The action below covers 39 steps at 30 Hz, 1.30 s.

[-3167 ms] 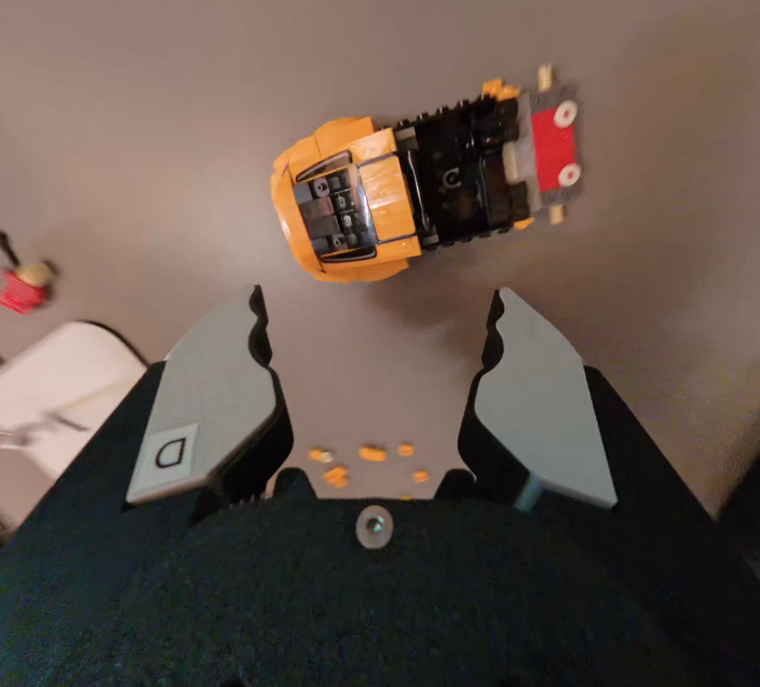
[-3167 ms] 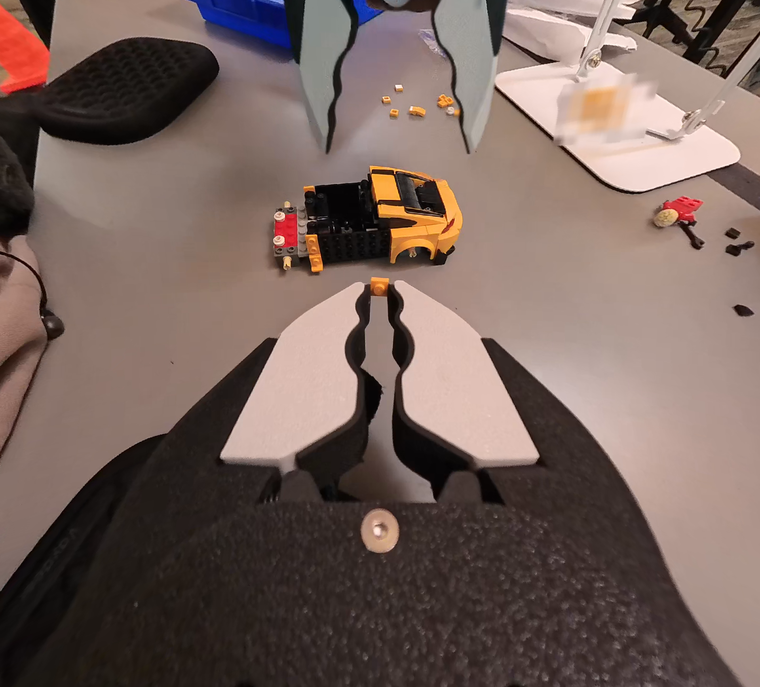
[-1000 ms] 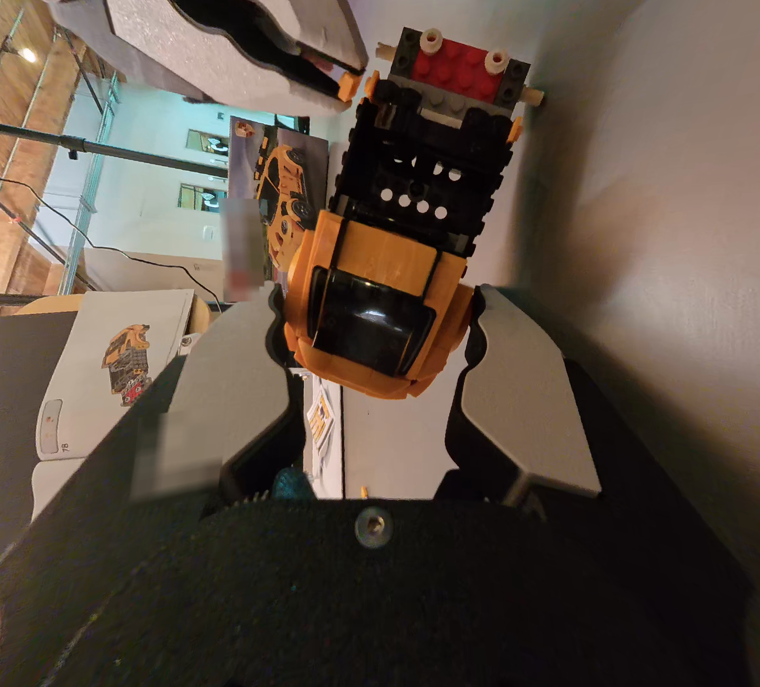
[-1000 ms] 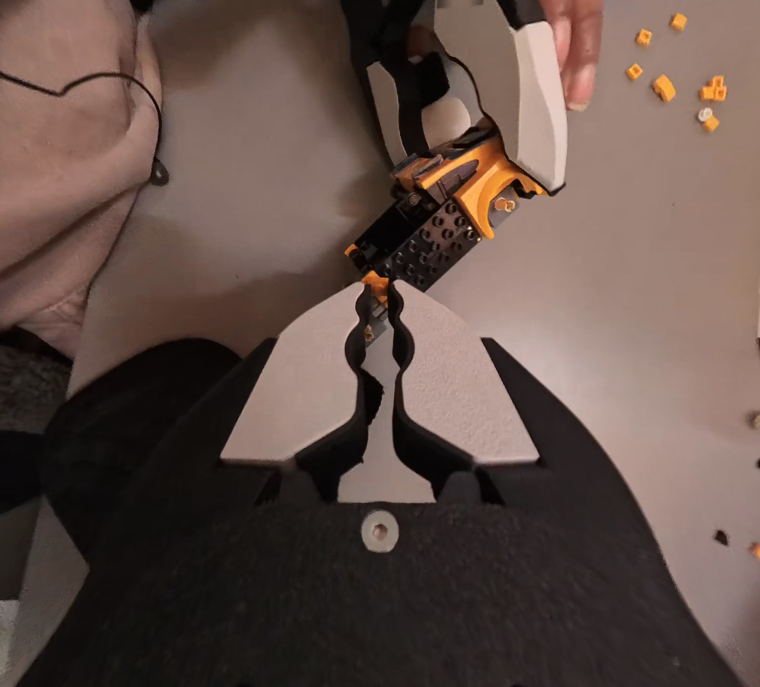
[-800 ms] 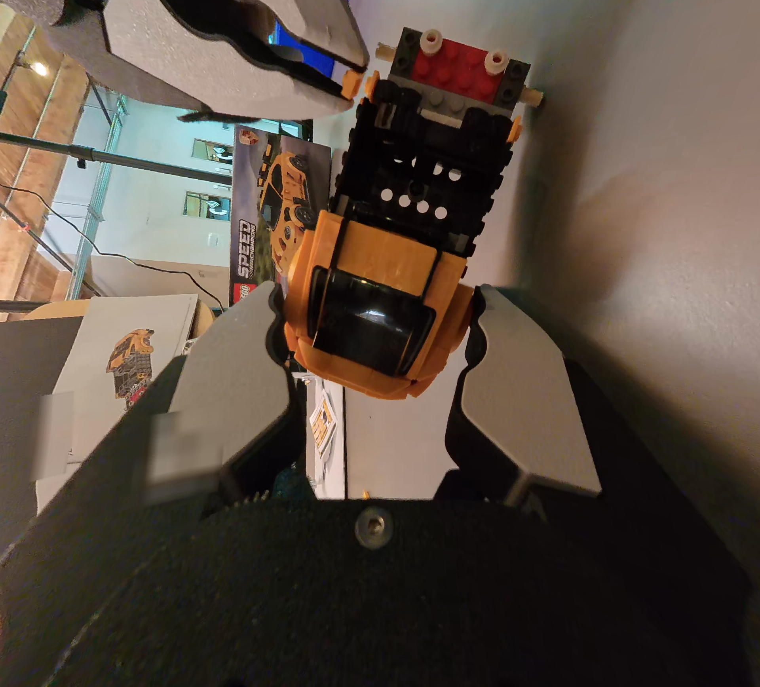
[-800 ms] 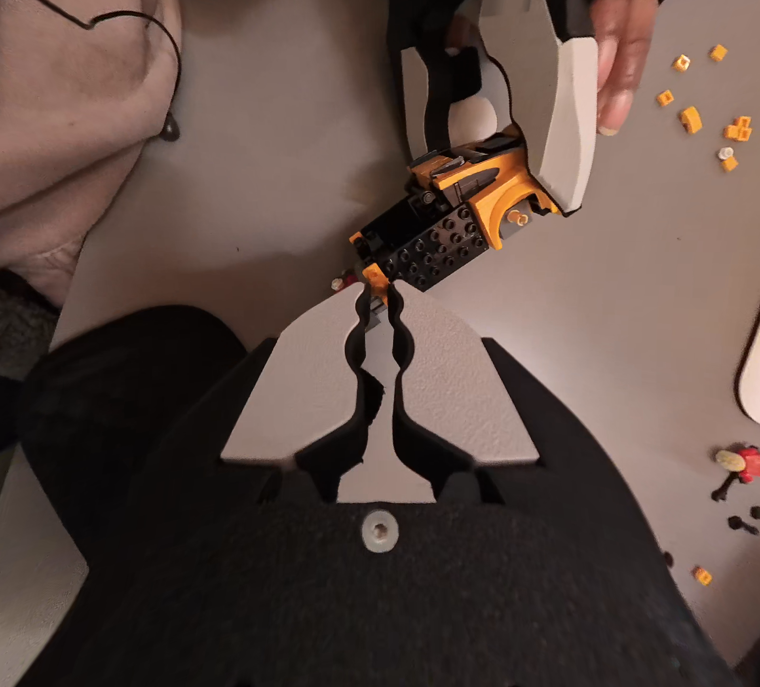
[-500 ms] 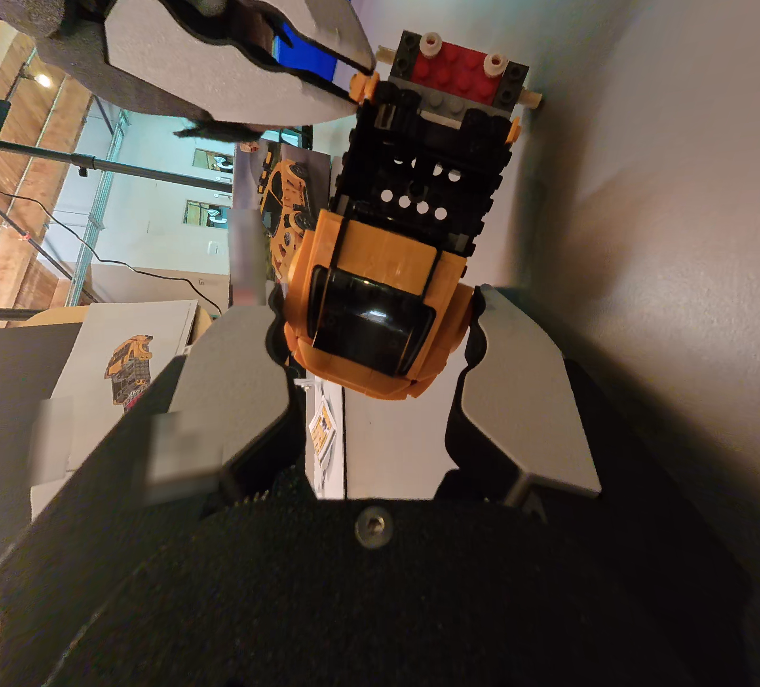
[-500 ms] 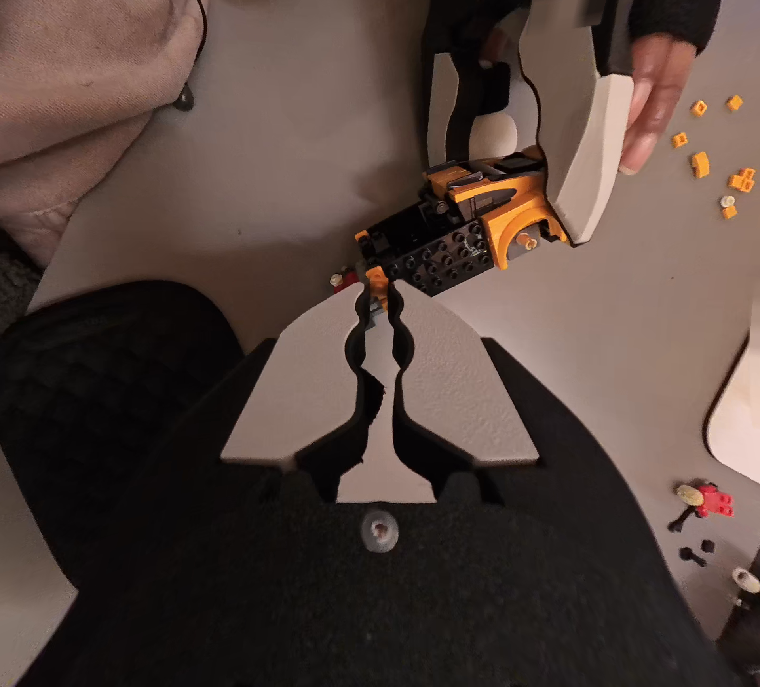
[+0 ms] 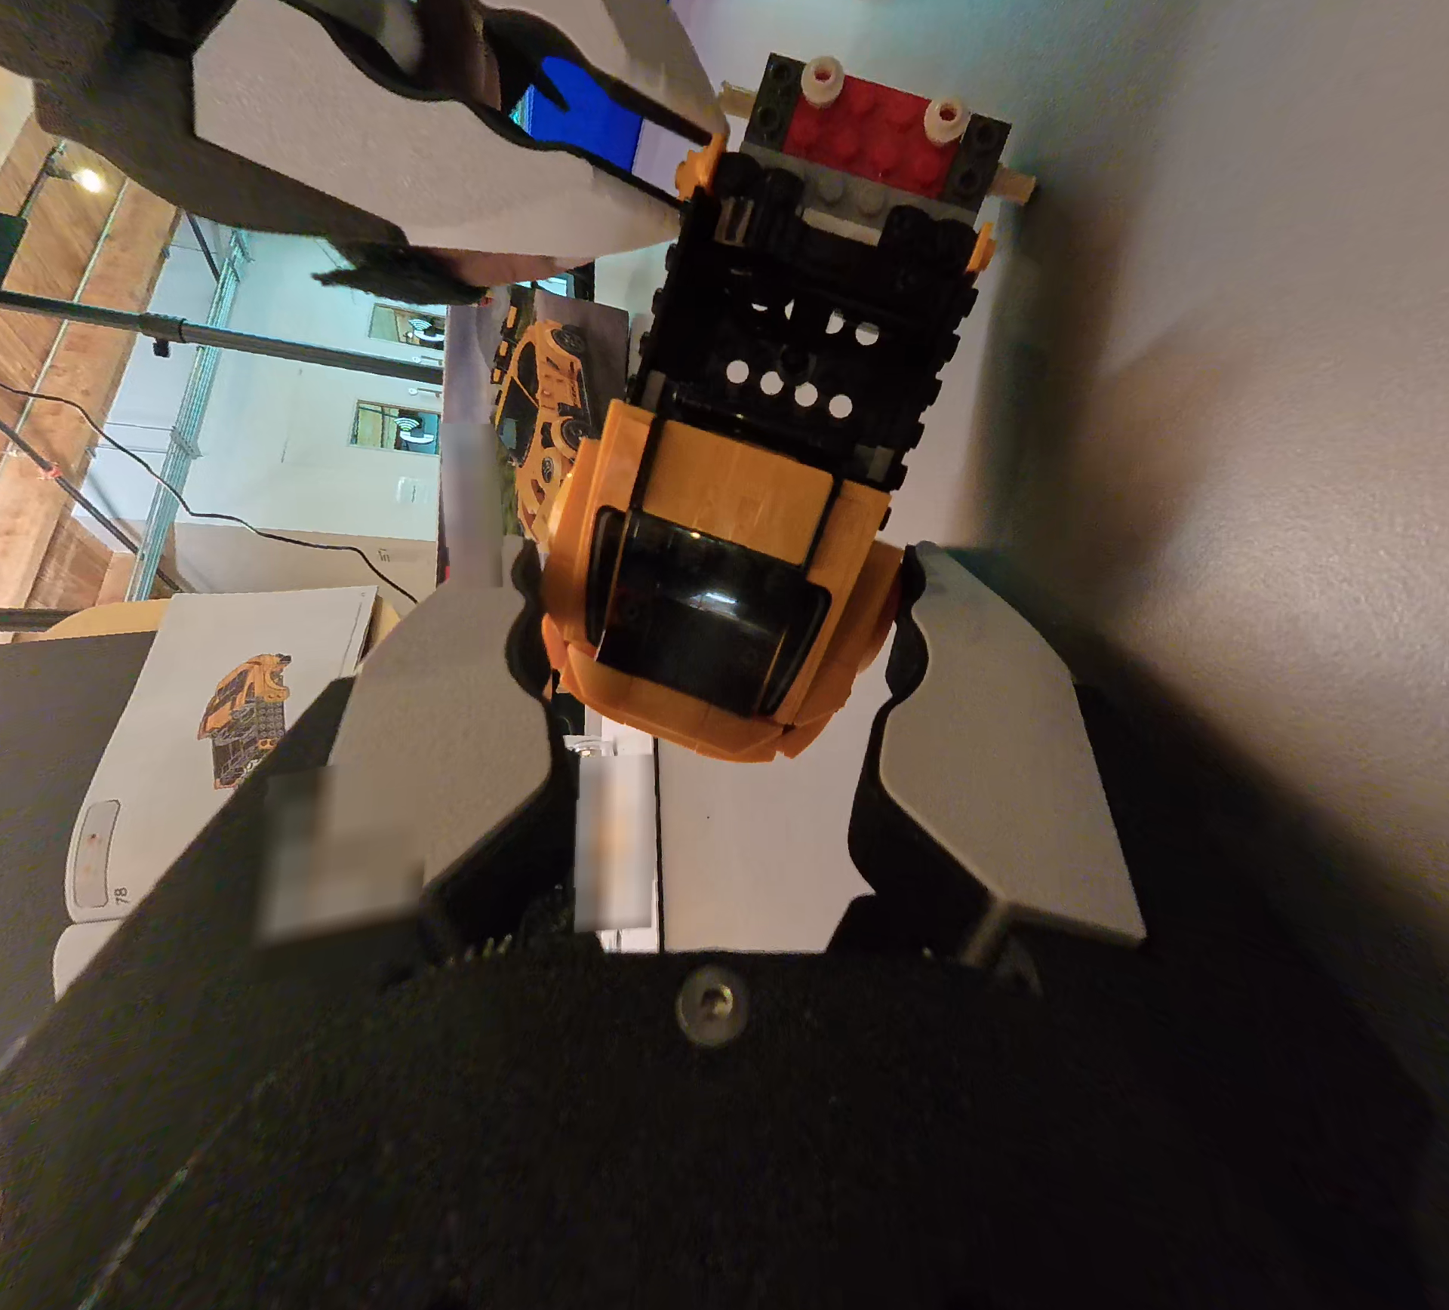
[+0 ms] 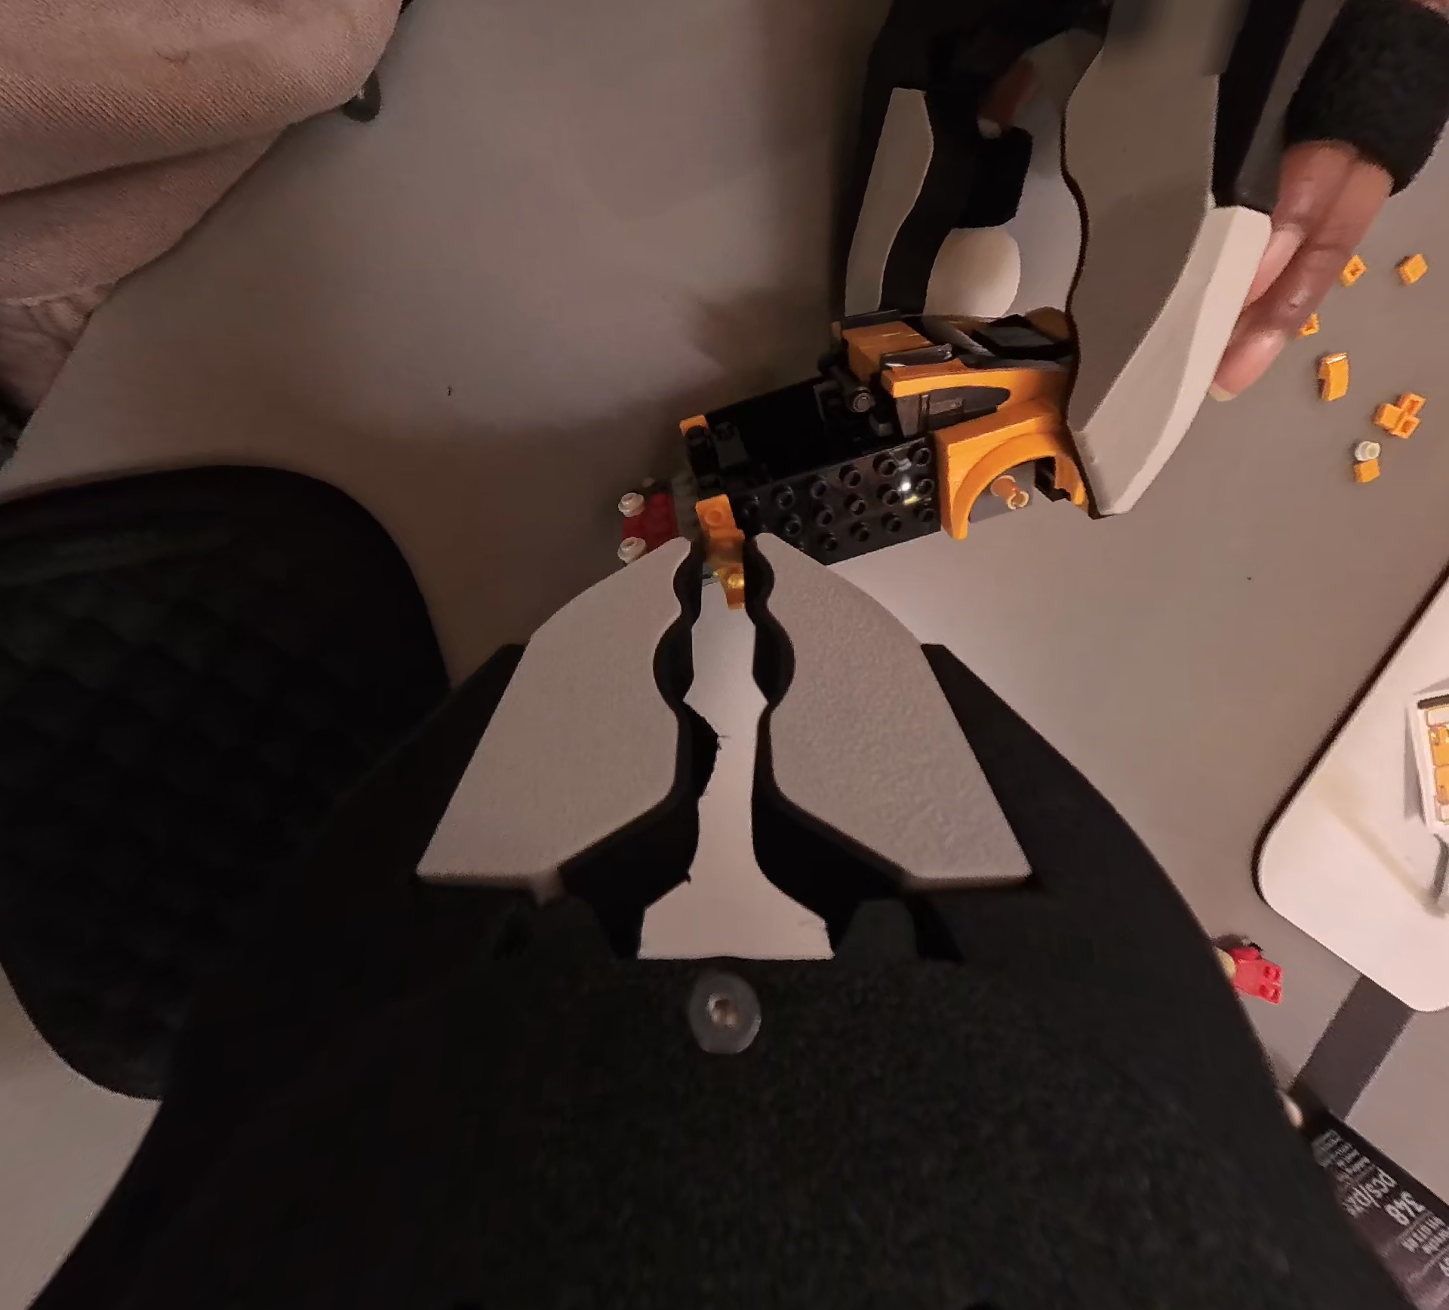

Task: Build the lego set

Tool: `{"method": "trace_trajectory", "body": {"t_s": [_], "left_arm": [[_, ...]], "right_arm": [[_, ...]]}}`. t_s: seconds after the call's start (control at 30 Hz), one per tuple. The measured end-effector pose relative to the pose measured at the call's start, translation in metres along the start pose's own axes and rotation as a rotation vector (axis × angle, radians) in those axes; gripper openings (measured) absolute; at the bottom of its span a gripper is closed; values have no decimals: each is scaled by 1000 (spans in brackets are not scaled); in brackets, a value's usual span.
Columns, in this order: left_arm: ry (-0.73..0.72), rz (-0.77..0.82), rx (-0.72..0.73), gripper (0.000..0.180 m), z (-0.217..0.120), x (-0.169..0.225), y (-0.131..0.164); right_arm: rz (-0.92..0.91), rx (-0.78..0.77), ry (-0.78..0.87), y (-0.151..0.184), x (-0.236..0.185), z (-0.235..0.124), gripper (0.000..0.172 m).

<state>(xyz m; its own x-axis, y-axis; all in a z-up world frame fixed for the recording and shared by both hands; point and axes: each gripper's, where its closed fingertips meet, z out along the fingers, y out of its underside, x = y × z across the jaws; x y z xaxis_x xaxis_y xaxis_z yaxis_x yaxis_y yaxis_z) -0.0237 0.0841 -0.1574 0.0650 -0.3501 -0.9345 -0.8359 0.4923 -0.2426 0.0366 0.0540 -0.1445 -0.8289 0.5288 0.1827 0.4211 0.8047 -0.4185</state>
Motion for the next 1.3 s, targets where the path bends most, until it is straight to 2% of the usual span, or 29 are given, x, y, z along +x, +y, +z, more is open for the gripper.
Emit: {"method": "trace_trajectory", "body": {"t_s": [1.0, 1.13, 1.3], "left_arm": [[6, -21, 4, 85, 1, 0, 1], [7, -29, -1, 86, 1, 0, 2], [11, -53, -16, 85, 0, 1, 4]], "right_arm": [[-52, 17, 164, 5, 2, 0, 18], [5, 64, 246, 3, 9, -9, 18], [216, 150, 456, 4, 13, -19, 18]]}}
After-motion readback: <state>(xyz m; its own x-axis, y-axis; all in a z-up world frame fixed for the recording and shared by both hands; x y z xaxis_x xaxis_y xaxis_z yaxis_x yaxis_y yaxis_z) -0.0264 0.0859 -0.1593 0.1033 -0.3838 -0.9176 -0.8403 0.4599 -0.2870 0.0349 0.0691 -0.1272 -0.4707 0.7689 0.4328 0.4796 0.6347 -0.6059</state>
